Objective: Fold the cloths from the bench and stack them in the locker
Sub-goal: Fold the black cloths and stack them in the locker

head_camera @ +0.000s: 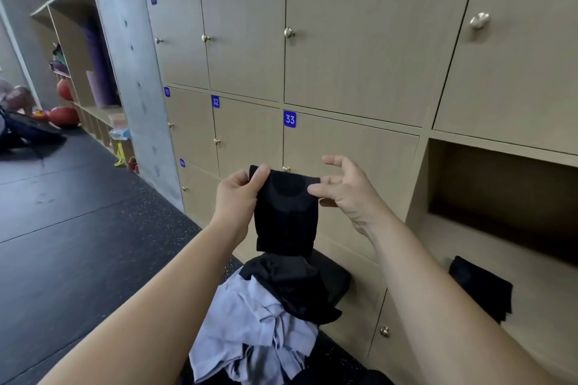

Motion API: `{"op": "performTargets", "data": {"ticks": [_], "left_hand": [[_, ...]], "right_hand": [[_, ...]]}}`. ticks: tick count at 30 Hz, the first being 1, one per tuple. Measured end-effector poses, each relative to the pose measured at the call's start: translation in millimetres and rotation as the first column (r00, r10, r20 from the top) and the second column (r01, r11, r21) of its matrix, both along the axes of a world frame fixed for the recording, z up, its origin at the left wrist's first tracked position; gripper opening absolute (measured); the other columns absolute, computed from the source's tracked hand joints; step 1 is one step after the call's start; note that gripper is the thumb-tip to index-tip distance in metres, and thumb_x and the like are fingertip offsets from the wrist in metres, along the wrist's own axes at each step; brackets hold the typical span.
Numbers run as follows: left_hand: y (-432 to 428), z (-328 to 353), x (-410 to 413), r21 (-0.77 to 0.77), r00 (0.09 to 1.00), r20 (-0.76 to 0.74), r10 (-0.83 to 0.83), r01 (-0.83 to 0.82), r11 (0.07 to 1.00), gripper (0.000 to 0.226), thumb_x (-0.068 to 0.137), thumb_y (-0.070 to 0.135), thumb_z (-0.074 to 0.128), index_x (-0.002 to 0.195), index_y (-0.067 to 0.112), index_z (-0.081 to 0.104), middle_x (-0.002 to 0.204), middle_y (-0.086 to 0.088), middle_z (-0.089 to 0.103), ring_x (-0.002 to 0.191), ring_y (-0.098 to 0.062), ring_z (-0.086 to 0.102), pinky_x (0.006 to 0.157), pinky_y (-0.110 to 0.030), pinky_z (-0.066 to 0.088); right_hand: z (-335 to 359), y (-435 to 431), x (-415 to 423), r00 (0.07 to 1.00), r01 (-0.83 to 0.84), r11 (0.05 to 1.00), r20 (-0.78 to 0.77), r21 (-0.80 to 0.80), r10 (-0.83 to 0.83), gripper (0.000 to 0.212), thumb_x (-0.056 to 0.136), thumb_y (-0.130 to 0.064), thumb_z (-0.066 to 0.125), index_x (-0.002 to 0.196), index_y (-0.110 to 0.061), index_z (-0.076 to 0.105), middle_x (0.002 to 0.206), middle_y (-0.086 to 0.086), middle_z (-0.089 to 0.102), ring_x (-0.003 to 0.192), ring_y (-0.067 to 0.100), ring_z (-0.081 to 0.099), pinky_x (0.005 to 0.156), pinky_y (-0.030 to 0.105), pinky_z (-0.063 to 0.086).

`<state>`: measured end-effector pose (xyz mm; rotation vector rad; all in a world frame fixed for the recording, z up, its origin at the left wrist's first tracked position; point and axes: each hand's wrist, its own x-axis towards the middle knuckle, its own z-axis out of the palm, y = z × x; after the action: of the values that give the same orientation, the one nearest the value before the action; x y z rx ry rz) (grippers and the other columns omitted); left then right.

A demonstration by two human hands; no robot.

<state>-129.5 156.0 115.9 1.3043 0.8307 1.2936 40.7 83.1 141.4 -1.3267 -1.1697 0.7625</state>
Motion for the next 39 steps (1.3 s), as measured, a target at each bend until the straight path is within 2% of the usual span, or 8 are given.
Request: {"op": "performTargets", "data": {"ticks": [3, 7, 12, 19, 25, 28, 35, 39], "left_hand": [[-0.9, 2.9, -1.9, 0.113, 0.995, -0.101, 0.003, 0.008, 0.994, 0.024, 0.092, 0.029, 0.066, 0.082, 0.008, 0.071, 0.075, -0.001, 0.069, 0.069, -0.005, 0.063, 0.06, -0.016, 0.049], [10.5, 4.4, -11.2, 0.184, 0.949, -0.312, -0.038, 0.1, 0.978, 0.016, 0.085, 0.027, 0.074, 0.097, 0.017, 0.072, 0.119, 0.005, 0.062, 0.105, -0.007, 0.059, 0.09, -0.019, 0.044], [9.0, 9.4, -11.3, 0.167, 0.98, -0.193, -0.043, 0.076, 0.983, 0.034, 0.088, 0.023, 0.072, 0.081, -0.009, 0.061, 0.077, -0.013, 0.061, 0.075, -0.02, 0.056, 0.075, -0.031, 0.046], [11.0, 14.2, -2.3, 0.149, 0.984, -0.162, -0.068, 0.093, 0.984, 0.035, 0.086, 0.031, 0.072, 0.062, 0.013, 0.054, 0.066, -0.006, 0.056, 0.069, -0.019, 0.054, 0.072, -0.038, 0.048], [4.2, 31.2, 10.1, 0.118, 0.907, -0.245, -0.342, 0.378, 0.918, 0.017, 0.088, 0.016, 0.068, 0.075, 0.008, 0.061, 0.065, 0.002, 0.064, 0.06, -0.007, 0.058, 0.062, -0.018, 0.049], [2.0, 36.9, 15.6, 0.103, 0.871, -0.28, -0.405, 0.446, 0.889, 0.014, 0.091, 0.017, 0.065, 0.079, 0.009, 0.064, 0.071, 0.002, 0.065, 0.064, -0.008, 0.06, 0.063, -0.019, 0.049], [-8.4, 7.4, 10.8, -0.032, 0.792, -0.361, -0.492, 0.517, 0.856, 0.032, 0.078, 0.025, 0.074, 0.106, 0.01, 0.07, 0.096, -0.003, 0.076, 0.091, -0.017, 0.072, 0.075, -0.022, 0.056], [-3.8, -8.9, 17.5, -0.054, 0.909, -0.21, -0.361, 0.357, 0.932, 0.026, 0.081, 0.02, 0.074, 0.102, 0.007, 0.072, 0.098, -0.009, 0.076, 0.095, -0.022, 0.071, 0.083, -0.031, 0.058]], "right_hand": [[2.0, 1.5, 0.0, 0.997, -0.011, 0.997, 0.074, 0.07, 0.006, 0.027, 0.083, 0.008, 0.063, 0.101, -0.012, 0.066, 0.087, 0.007, 0.07, 0.079, 0.015, 0.064, 0.07, 0.022, 0.052], [3.9, 5.4, 4.3, 0.985, 0.033, 0.997, 0.169, 0.069, -0.044, 0.033, 0.081, 0.005, 0.068, 0.11, -0.011, 0.067, 0.08, -0.007, 0.063, 0.074, 0.002, 0.06, 0.067, 0.011, 0.048], [2.5, 13.4, 10.8, 0.94, 0.124, 0.99, 0.312, 0.06, -0.137, 0.01, 0.084, -0.007, 0.068, 0.091, -0.012, 0.073, 0.073, -0.004, 0.067, 0.072, 0.014, 0.063, 0.073, 0.03, 0.053], [1.8, 10.5, 17.6, 0.914, 0.111, 0.994, 0.394, -0.014, -0.097, 0.01, 0.085, -0.016, 0.069, 0.077, -0.009, 0.07, 0.068, -0.002, 0.063, 0.064, 0.011, 0.054, 0.068, 0.028, 0.045], [17.5, 3.7, 14.9, 0.966, -0.1, 0.986, 0.223, -0.135, 0.128, 0.038, 0.075, -0.049, 0.075, 0.097, -0.018, 0.072, 0.091, -0.003, 0.073, 0.084, 0.01, 0.067, 0.075, 0.023, 0.051], [18.6, 2.0, 15.9, 0.949, -0.178, 0.969, 0.23, -0.171, 0.215, 0.021, 0.086, -0.036, 0.069, 0.085, -0.015, 0.073, 0.078, -0.001, 0.071, 0.07, 0.01, 0.064, 0.067, 0.023, 0.05], [6.3, -6.6, 29.6, 1.0, -0.012, 0.997, -0.025, 0.081, 0.014, 0.019, 0.094, -0.019, 0.062, 0.077, -0.015, 0.071, 0.069, 0.0, 0.071, 0.063, 0.012, 0.065, 0.058, 0.024, 0.05], [-5.0, -15.7, 36.6, 0.992, 0.077, 0.99, -0.105, 0.115, -0.065, 0.02, 0.095, -0.015, 0.059, 0.079, -0.011, 0.07, 0.069, -0.002, 0.071, 0.064, 0.011, 0.066, 0.058, 0.023, 0.051]]}}
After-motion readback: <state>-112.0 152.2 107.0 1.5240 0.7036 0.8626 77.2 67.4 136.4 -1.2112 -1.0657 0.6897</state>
